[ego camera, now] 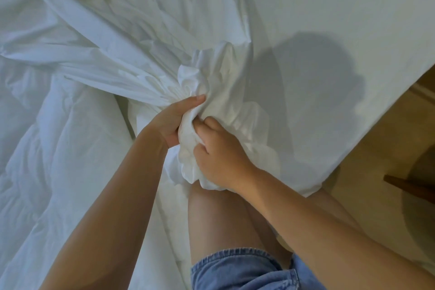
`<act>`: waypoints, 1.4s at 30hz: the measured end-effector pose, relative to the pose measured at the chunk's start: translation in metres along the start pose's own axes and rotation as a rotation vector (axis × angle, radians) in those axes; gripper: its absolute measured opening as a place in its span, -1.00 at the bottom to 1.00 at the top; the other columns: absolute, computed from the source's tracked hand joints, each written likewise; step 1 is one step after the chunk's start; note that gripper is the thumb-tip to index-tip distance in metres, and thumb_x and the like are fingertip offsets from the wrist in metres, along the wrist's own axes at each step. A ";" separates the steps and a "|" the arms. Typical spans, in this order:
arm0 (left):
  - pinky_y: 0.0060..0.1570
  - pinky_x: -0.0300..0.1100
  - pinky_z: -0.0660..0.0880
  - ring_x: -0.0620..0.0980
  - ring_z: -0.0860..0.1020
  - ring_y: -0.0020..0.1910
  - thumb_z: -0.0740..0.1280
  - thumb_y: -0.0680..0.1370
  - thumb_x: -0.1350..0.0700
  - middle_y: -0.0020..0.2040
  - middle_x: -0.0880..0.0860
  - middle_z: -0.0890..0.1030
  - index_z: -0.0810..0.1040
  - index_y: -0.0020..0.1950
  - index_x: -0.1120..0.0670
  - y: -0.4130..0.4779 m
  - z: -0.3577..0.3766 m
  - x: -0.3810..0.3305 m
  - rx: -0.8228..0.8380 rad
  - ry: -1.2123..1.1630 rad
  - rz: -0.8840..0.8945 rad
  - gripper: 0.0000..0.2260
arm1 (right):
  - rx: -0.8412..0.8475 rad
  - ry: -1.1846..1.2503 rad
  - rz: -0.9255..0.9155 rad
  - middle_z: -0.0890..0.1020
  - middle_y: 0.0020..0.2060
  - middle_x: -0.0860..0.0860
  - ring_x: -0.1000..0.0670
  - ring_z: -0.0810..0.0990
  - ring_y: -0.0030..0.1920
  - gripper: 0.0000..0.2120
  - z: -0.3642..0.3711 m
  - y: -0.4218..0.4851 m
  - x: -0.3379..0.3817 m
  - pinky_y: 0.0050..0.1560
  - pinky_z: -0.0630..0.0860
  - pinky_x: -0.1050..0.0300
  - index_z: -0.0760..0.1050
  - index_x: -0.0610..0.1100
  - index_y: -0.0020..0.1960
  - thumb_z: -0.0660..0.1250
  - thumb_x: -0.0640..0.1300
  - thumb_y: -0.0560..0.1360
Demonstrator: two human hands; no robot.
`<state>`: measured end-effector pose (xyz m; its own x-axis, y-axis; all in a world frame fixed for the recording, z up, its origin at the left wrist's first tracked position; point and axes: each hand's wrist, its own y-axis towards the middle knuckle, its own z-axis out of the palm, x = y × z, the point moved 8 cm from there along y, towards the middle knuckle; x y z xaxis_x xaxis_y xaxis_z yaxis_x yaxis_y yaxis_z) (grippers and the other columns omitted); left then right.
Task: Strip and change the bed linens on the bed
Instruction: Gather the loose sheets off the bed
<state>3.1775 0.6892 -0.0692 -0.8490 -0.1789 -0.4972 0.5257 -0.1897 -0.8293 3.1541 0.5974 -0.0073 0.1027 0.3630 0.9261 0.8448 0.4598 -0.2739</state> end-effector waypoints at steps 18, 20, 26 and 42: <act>-0.24 -0.15 0.57 0.05 0.65 -0.20 0.39 0.37 0.15 -0.18 0.10 0.67 0.66 -0.04 0.15 0.003 -0.002 0.011 -0.047 0.031 0.054 -0.80 | -0.281 0.809 0.446 0.58 -0.23 -0.14 -0.10 0.56 -0.16 -0.88 -0.044 0.032 -0.049 -0.08 0.51 -0.04 0.52 -0.29 -0.15 0.27 -0.23 0.47; -0.34 -0.21 0.53 -0.03 0.63 -0.33 0.35 0.42 0.18 -0.33 0.04 0.64 0.69 -0.26 0.08 0.004 -0.001 0.008 -0.086 0.049 0.091 -0.88 | -0.210 0.753 0.323 0.57 -0.35 0.05 0.06 0.53 -0.23 -0.83 -0.038 0.035 -0.031 -0.12 0.45 0.12 0.56 -0.13 -0.25 0.25 -0.20 0.48; -0.31 -0.18 0.53 0.01 0.61 -0.30 0.24 0.53 0.17 -0.32 0.06 0.62 0.59 -0.17 0.16 0.003 -0.004 0.009 -0.160 0.015 0.098 -0.83 | -0.332 0.608 0.445 0.39 -0.50 0.03 0.12 0.36 -0.44 -0.77 -0.036 0.022 -0.049 -0.37 0.34 0.27 0.37 -0.26 -0.36 0.22 -0.24 0.46; -0.34 -0.19 0.55 0.02 0.64 -0.30 0.32 0.50 0.15 -0.33 0.08 0.64 0.65 -0.27 0.14 0.004 0.004 0.005 -0.164 -0.106 0.205 -0.81 | -0.396 0.539 0.437 0.39 -0.40 0.08 0.21 0.37 -0.45 -0.75 -0.029 0.022 -0.058 -0.39 0.35 0.46 0.33 -0.12 -0.26 0.26 -0.08 0.55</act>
<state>3.1753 0.6841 -0.0740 -0.7108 -0.2991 -0.6366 0.6627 0.0185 -0.7486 3.1820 0.5633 -0.0593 0.6222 -0.0442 0.7816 0.7826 0.0072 -0.6225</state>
